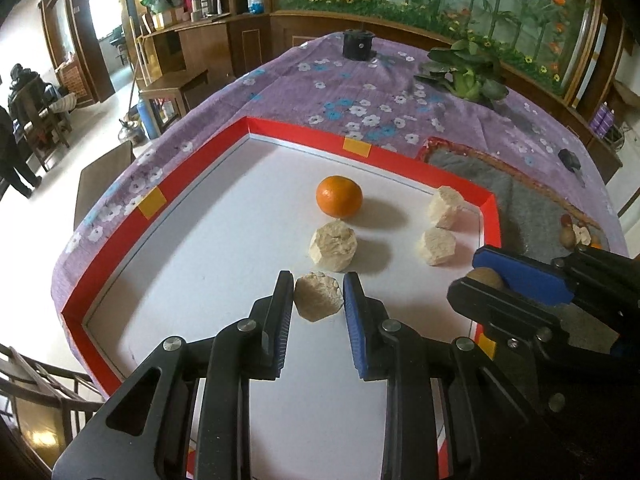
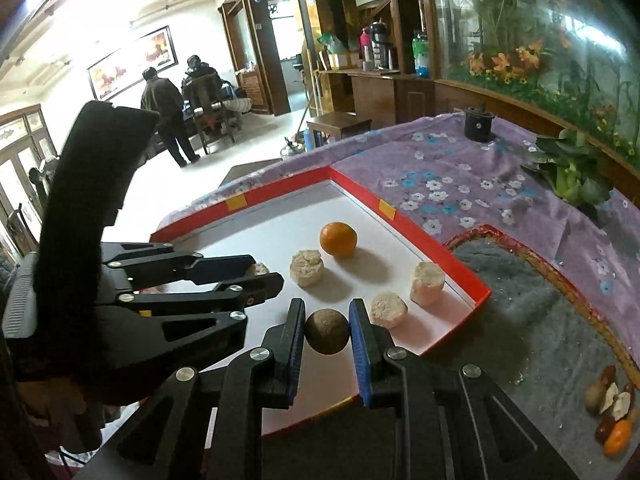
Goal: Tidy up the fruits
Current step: 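Release the pastry in the tray with the left tool while the right tool drops the nut there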
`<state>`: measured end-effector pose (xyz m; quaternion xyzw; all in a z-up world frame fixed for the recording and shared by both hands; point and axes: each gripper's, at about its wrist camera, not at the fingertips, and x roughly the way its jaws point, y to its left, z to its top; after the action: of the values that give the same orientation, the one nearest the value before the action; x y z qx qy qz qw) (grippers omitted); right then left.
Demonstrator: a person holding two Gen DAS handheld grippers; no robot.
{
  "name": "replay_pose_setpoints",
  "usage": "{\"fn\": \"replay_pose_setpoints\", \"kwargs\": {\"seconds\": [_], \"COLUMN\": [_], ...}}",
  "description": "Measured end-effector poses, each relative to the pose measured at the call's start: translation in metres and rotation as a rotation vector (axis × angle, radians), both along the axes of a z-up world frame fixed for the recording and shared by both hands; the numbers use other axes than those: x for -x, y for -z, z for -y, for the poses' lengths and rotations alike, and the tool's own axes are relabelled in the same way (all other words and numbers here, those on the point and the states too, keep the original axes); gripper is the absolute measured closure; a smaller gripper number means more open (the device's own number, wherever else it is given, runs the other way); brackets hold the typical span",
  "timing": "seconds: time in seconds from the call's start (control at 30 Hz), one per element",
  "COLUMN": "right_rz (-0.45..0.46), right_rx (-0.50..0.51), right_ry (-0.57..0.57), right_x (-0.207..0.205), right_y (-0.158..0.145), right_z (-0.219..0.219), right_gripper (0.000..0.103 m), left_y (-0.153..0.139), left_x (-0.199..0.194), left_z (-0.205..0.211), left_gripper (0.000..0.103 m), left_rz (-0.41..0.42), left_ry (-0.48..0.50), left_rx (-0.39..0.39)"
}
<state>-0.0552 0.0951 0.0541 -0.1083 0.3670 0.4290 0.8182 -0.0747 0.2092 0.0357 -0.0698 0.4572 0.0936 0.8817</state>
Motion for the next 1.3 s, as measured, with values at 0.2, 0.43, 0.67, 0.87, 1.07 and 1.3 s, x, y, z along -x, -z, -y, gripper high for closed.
{"fn": "replay_pose_setpoints", "kwargs": {"seconds": [0.2,0.43,0.67,0.87,1.07,1.3], "right_rz": [-0.026,-0.038,-0.048,-0.047,-0.032,-0.019], "right_rx": [0.015,0.034,0.038,0.0,-0.02,-0.04], "right_ry": [-0.005,-0.003,0.008,0.039,0.087,0.164], "right_x": [-0.007,-0.012,-0.013,-0.01,-0.002,0.005], "right_y": [0.012,0.023,0.03,0.018,0.007,-0.004], "right_z": [-0.007,-0.012,-0.009,0.006,0.031,0.076], "right_gripper": [0.082,0.082,0.077,0.074,0.073,0.069], "left_y": [0.005,0.014,0.012,0.004,-0.01,-0.021], "left_x": [-0.003,-0.008,-0.006,-0.002,0.002,-0.003], "left_z": [-0.002,-0.005,-0.006,0.0,0.015,0.054], "left_gripper": [0.078,0.078,0.057,0.052,0.052,0.052], "left_rz": [-0.016,-0.052,-0.045,-0.02,0.022,0.047], "left_ry": [0.001,-0.015,-0.035,-0.034,-0.02,0.06], "left_rx": [0.005,0.019,0.019,-0.01,-0.031,-0.023]}}
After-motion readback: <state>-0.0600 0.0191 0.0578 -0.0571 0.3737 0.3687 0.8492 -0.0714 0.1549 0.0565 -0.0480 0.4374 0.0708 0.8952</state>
